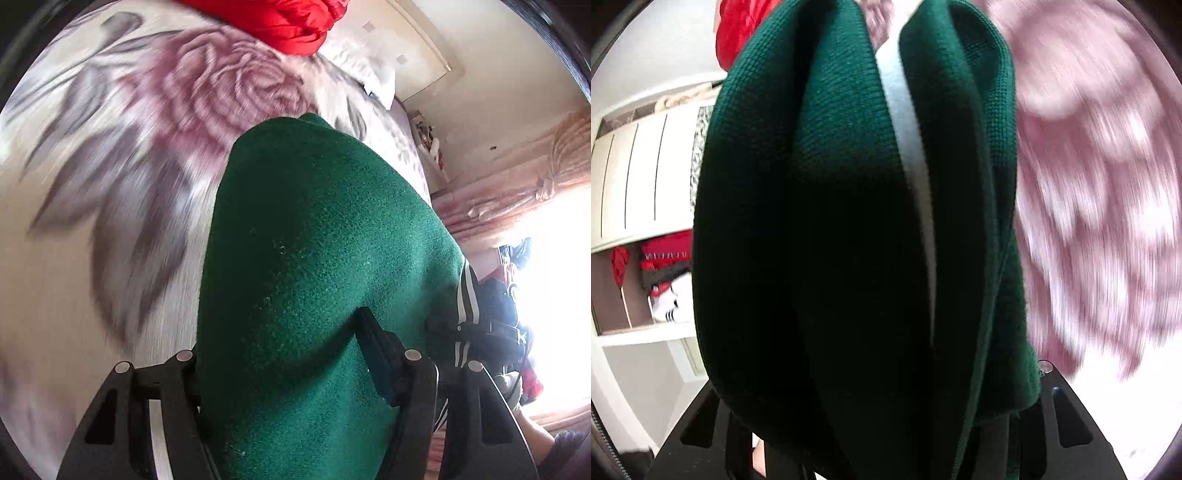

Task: Fold large clothes

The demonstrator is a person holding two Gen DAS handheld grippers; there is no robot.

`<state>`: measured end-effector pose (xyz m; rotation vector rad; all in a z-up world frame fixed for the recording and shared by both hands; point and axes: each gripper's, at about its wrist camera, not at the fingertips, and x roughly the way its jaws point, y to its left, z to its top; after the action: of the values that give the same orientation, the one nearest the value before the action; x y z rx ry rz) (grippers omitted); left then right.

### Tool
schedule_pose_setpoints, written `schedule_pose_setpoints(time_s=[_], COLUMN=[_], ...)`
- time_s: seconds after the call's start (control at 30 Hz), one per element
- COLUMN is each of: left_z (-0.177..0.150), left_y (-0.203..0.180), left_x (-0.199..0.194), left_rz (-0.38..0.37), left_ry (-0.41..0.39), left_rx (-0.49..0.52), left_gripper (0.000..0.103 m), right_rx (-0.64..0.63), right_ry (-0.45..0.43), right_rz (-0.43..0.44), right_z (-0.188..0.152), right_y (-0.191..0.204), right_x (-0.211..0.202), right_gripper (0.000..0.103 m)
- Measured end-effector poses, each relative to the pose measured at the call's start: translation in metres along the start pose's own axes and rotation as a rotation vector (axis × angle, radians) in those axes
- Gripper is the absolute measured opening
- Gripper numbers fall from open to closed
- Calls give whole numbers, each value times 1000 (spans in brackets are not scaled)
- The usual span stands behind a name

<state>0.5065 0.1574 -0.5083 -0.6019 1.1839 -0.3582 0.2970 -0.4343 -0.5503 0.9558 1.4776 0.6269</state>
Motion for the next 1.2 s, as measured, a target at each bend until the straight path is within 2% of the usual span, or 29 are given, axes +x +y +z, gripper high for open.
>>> schedule_pose_setpoints(time_s=[0.1,0.17,0.2,0.23,0.3,0.37,0.43,0.47,0.5,0.53,0.6,0.67,0.7,0.73,0.77,0.8,0.83,0.87,0.9,1.03,1.1,1.2], left_z=[55,79,90,98,102,99,94,90,85,83,71,58,53,47,35,26,17,11,0,-23,-30,-38], left_y=[7,15,24,33,47,57,53,50,47,46,36,27,24,18,7,-2,-11,-17,-27,-55,-75,-106], left_x=[45,71,92,112,132,133,126,121,117,114,98,83,78,73,64,58,51,46,36,5,-12,-40], left_rz=[-12,-17,-15,-9,14,-26,-11,6,25,41,120,199,234,284,368,428,490,524,563,617,634,649], left_ry=[8,32,57,87,117,130,132,132,134,134,118,85,71,59,37,16,-8,-22,-41,-82,-112,-153], left_rx=[12,13,6,-8,-20,-35,1,21,35,45,88,115,125,143,182,214,243,257,267,271,284,310], left_gripper=[61,61,61,61,61,63,65,65,65,65,65,65,65,67,77,90,94,95,96,99,99,99], right_rx=[-21,-6,-2,14,58,100,108,114,112,97,31,-73,-105,-154,-183,-211,-223,-235,-246,-256,-252,-255], right_ry=[-12,-13,-7,-2,15,24,25,27,26,12,-22,-68,-91,-139,-171,-202,-216,-225,-235,-303,-337,-403], right_rz=[-10,-19,-30,-44,-78,-71,-47,-45,-57,-109,-212,-387,-448,-563,-655,-744,-792,-831,-866,-998,-1058,-1103], right_z=[73,114,122,138,159,169,168,161,157,136,128,98,89,73,69,51,35,35,24,-63,-85,-132], right_y=[3,-7,-4,-12,-33,-51,-57,-65,-66,-69,-51,-22,-11,7,22,34,54,54,45,72,81,116], right_x=[13,24,48,56,72,86,90,68,65,49,39,30,26,26,29,30,29,-4,-18,-34,-25,-50], right_gripper=[49,49,49,49,49,50,58,59,63,68,72,78,83,89,92,97,101,102,102,102,102,102])
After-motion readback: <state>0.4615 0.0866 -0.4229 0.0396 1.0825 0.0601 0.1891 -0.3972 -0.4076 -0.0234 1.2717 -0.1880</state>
